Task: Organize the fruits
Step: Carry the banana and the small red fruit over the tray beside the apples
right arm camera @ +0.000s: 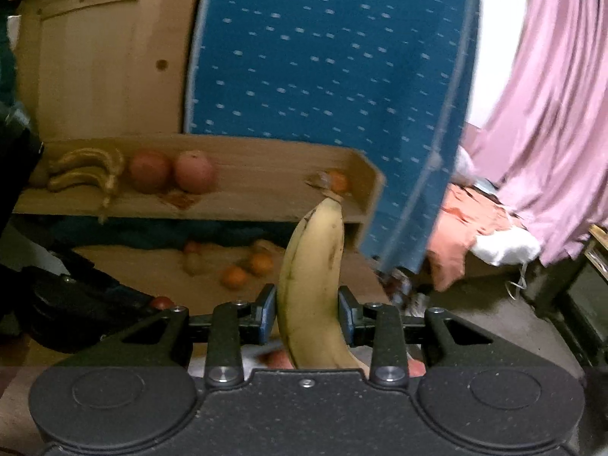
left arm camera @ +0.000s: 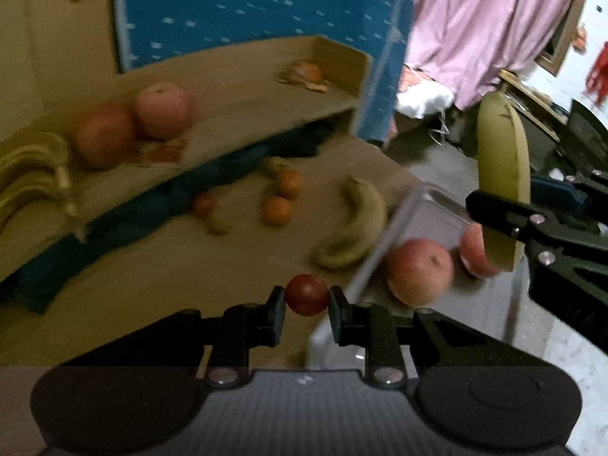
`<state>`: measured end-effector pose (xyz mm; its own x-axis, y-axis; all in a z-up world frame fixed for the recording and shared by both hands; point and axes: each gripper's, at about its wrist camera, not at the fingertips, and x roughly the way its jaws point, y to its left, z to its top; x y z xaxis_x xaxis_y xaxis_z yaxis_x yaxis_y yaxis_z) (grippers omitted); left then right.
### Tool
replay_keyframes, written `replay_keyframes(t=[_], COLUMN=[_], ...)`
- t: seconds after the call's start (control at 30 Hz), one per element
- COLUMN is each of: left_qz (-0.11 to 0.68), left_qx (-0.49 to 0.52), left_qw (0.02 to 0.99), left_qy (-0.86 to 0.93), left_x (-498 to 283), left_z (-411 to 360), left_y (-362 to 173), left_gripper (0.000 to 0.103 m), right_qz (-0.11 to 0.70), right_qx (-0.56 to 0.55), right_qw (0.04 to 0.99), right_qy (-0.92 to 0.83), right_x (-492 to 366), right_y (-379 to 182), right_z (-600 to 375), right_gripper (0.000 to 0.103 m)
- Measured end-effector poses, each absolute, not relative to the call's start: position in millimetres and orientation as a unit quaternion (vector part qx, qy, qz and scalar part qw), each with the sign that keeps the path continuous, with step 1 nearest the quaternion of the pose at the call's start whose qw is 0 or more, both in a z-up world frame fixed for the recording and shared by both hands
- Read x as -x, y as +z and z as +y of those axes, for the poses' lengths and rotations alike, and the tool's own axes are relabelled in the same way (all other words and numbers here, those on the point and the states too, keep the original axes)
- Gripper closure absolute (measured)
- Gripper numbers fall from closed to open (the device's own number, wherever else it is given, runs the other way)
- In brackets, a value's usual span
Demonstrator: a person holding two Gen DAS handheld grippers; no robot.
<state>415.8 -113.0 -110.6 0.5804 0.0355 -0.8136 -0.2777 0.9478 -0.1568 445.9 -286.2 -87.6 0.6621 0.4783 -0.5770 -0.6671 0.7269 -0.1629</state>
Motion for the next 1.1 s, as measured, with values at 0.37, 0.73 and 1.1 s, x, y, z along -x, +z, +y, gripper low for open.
replay_keyframes(t=[0.37,0.73,1.1], left_qz=[0.493,0.531,0.541], left_qx=[0.133,0.150,0.157], left_qw=[0.858,0.830,0.818], left_qy=[0.052,0.085,0.115], left_x=[-457,-479,-490], left_z=[-161,-170,-172], left_y=[-134,-165,-174], left_gripper=[0.076,0.076,0.076], right_qz=[0.321,0.379,0.401], right_qx=[0.163,0.159,0.153], right_qw=[0.874,0.827,0.799], right_qy=[0.325,0.383,0.422], right_x=[-493,-533,-557], right_y=[-119,-150,-163], right_z=[-330,-324,-314], right_gripper=[0.068,0.067,0.067])
